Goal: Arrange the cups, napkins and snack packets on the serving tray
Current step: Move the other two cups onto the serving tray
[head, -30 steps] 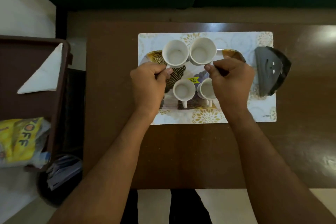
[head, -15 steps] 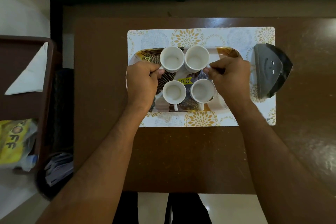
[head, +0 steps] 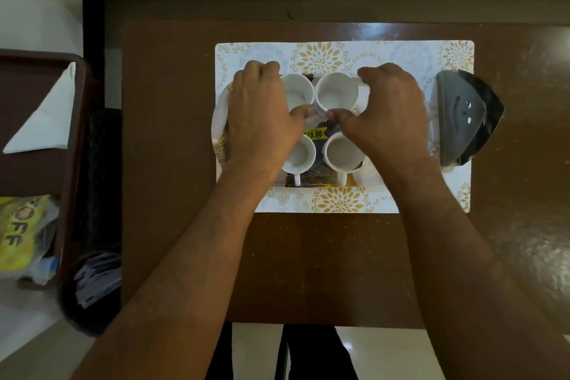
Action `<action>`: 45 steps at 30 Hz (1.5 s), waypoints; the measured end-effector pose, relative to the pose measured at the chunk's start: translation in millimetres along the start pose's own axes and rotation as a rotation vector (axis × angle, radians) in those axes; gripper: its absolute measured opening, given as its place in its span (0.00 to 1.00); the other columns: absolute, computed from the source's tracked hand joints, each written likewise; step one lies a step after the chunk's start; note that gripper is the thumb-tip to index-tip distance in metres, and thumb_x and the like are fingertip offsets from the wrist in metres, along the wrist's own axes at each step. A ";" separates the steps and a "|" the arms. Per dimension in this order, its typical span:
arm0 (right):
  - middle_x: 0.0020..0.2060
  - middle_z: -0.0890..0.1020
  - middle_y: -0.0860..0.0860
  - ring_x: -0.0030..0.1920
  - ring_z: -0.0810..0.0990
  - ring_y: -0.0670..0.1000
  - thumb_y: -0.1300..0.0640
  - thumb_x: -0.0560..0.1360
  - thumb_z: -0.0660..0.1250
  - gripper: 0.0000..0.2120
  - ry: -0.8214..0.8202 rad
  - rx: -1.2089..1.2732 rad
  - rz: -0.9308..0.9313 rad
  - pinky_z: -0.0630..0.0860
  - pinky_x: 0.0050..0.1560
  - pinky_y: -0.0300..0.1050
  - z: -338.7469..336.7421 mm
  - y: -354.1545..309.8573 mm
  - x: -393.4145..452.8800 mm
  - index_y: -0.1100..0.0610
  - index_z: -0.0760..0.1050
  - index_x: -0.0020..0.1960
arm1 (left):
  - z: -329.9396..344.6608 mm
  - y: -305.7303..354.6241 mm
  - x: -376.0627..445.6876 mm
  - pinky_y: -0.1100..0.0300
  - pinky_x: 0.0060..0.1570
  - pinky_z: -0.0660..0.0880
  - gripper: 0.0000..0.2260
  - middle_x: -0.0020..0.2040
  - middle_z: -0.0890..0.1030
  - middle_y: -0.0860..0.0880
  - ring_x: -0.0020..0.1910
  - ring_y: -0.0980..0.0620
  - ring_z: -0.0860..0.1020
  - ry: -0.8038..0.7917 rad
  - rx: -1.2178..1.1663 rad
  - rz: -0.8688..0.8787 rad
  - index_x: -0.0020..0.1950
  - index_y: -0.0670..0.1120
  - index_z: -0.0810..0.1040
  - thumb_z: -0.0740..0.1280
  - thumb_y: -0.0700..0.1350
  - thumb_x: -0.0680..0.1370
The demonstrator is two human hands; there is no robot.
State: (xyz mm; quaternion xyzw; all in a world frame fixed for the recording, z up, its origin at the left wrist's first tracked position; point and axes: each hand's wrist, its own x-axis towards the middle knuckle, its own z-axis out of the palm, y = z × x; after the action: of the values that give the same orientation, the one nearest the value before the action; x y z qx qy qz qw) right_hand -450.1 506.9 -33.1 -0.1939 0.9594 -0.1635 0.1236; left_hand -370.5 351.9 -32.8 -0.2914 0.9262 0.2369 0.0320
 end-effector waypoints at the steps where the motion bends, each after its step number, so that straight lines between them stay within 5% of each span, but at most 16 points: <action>1: 0.60 0.81 0.59 0.61 0.79 0.62 0.42 0.71 0.77 0.30 -0.022 -0.047 -0.018 0.77 0.59 0.57 1.6 -6.5 1.0 0.60 0.78 0.64 | 2.8 5.6 1.6 0.48 0.67 0.71 0.37 0.71 0.76 0.42 0.71 0.41 0.74 -0.029 0.060 0.022 0.75 0.42 0.72 0.79 0.59 0.73; 8: 0.61 0.79 0.59 0.64 0.75 0.64 0.51 0.71 0.76 0.26 -0.063 -0.086 -0.015 0.76 0.58 0.61 5.5 -11.6 6.5 0.55 0.78 0.67 | 9.1 9.9 8.3 0.46 0.72 0.64 0.32 0.74 0.74 0.48 0.76 0.44 0.68 -0.118 0.177 0.108 0.76 0.49 0.72 0.79 0.46 0.74; 12: 0.70 0.72 0.56 0.70 0.67 0.64 0.63 0.70 0.74 0.36 -0.127 -0.024 -0.048 0.72 0.61 0.64 6.4 -6.4 3.2 0.43 0.71 0.75 | 1.0 7.5 3.2 0.44 0.71 0.59 0.35 0.75 0.75 0.53 0.81 0.47 0.62 -0.233 0.049 0.166 0.76 0.52 0.74 0.75 0.35 0.70; 16: 0.70 0.72 0.57 0.70 0.70 0.61 0.54 0.68 0.79 0.40 -0.067 0.131 0.050 0.73 0.64 0.57 6.2 -4.6 -0.2 0.50 0.69 0.77 | -3.2 3.3 -4.3 0.45 0.72 0.69 0.33 0.74 0.75 0.47 0.76 0.45 0.70 -0.121 -0.155 0.019 0.76 0.48 0.75 0.78 0.45 0.71; 20: 0.64 0.75 0.59 0.62 0.77 0.61 0.43 0.67 0.80 0.40 0.006 0.093 0.107 0.73 0.58 0.51 12.4 -11.8 -7.0 0.58 0.71 0.72 | 5.6 5.8 -14.9 0.54 0.65 0.72 0.37 0.70 0.75 0.43 0.70 0.44 0.74 0.016 -0.061 -0.120 0.72 0.43 0.74 0.81 0.59 0.70; 25: 0.63 0.76 0.59 0.60 0.78 0.60 0.48 0.68 0.79 0.35 0.020 0.148 0.117 0.66 0.52 0.44 20.2 -15.0 -9.7 0.61 0.71 0.69 | 19.4 10.3 -18.2 0.57 0.64 0.72 0.33 0.70 0.75 0.44 0.70 0.46 0.74 0.042 -0.082 -0.125 0.72 0.43 0.72 0.81 0.54 0.73; 29: 0.64 0.79 0.57 0.62 0.78 0.58 0.60 0.66 0.77 0.35 0.056 0.230 0.075 0.70 0.55 0.45 17.8 -11.4 -11.6 0.59 0.71 0.71 | 16.8 9.2 -15.9 0.66 0.55 0.63 0.31 0.71 0.75 0.45 0.71 0.46 0.74 0.013 -0.128 -0.071 0.74 0.45 0.73 0.79 0.43 0.73; 32: 0.63 0.81 0.55 0.62 0.79 0.57 0.63 0.64 0.76 0.36 0.088 0.304 0.071 0.72 0.56 0.46 16.1 -11.3 -13.5 0.59 0.72 0.71 | 15.4 7.1 -14.0 0.63 0.58 0.70 0.34 0.71 0.76 0.45 0.71 0.46 0.74 -0.010 -0.214 -0.072 0.75 0.45 0.73 0.80 0.41 0.71; 39: 0.64 0.80 0.58 0.64 0.79 0.60 0.51 0.67 0.80 0.38 0.054 0.257 0.127 0.73 0.59 0.50 20.8 -15.7 -15.3 0.61 0.71 0.72 | 25.2 9.5 -13.3 0.58 0.56 0.73 0.33 0.67 0.80 0.47 0.67 0.46 0.78 0.043 -0.202 -0.195 0.71 0.44 0.74 0.82 0.53 0.71; 45: 0.64 0.80 0.59 0.63 0.79 0.60 0.44 0.62 0.68 0.41 0.067 0.294 0.115 0.73 0.59 0.51 18.8 -19.7 -18.3 0.62 0.72 0.71 | 25.8 8.5 -13.2 0.58 0.56 0.73 0.31 0.66 0.81 0.47 0.66 0.47 0.79 0.073 -0.190 -0.189 0.70 0.44 0.77 0.81 0.51 0.71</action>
State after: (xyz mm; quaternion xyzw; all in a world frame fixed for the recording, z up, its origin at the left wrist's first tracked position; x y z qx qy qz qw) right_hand -421.6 492.3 -40.0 -0.1127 0.9382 -0.3012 0.1277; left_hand -366.4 376.8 -49.4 -0.3875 0.8686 0.3088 -0.0075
